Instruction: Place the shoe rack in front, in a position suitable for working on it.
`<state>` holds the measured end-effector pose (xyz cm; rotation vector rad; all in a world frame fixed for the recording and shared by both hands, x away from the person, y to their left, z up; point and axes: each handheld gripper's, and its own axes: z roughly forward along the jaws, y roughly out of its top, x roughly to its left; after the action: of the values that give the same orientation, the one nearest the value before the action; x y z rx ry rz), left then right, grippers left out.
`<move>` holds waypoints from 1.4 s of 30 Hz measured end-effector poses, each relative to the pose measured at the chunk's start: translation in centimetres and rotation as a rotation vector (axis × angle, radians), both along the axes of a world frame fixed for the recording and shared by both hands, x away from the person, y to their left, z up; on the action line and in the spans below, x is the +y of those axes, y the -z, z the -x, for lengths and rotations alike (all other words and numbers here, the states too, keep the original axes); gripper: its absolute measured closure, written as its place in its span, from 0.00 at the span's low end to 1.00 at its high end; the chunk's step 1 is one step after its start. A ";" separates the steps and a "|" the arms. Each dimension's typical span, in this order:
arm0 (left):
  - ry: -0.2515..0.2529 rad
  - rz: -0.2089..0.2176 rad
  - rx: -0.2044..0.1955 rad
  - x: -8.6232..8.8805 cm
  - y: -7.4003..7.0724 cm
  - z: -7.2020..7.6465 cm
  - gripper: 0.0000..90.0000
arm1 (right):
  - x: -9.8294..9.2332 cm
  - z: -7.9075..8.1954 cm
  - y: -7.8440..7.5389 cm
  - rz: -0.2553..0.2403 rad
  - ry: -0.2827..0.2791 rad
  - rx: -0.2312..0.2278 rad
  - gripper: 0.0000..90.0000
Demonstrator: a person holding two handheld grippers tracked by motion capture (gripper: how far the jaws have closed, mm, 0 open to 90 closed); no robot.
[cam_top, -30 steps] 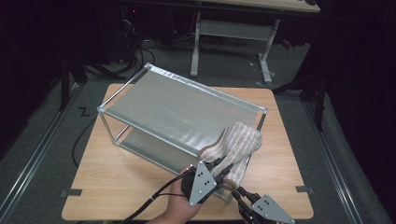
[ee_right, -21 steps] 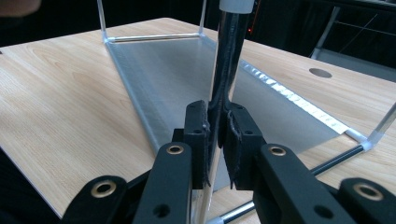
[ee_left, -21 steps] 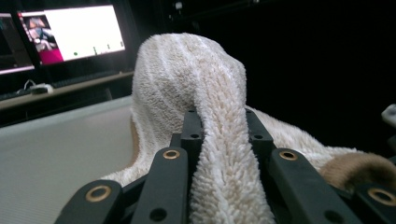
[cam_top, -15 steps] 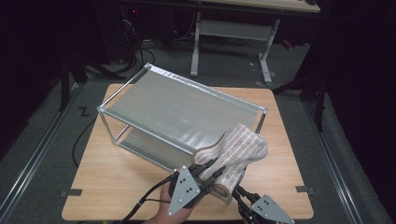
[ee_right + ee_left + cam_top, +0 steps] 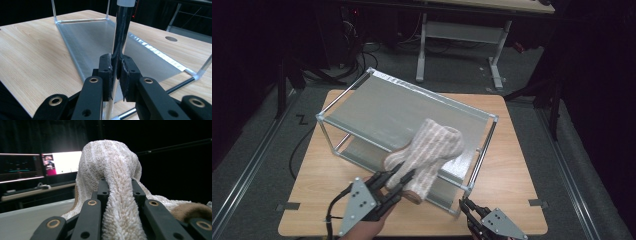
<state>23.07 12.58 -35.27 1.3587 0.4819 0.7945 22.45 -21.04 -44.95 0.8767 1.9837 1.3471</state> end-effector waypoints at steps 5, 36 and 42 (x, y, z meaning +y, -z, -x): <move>-0.090 -0.037 0.038 5.0 2.2 1.1 0.84 | -0.3 -0.7 0.0 -0.007 0.017 0.003 0.89; -0.082 -0.373 0.471 5.4 13.8 -0.5 0.74 | -3.2 -2.8 0.0 -0.025 0.121 0.005 0.89; -0.052 -0.341 0.475 5.4 13.4 0.1 0.55 | -3.6 -2.9 0.0 -0.023 0.136 0.004 0.89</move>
<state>22.99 17.97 -48.66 1.8724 0.7796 0.6088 25.33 -24.66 -44.96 1.0061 1.8789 1.2939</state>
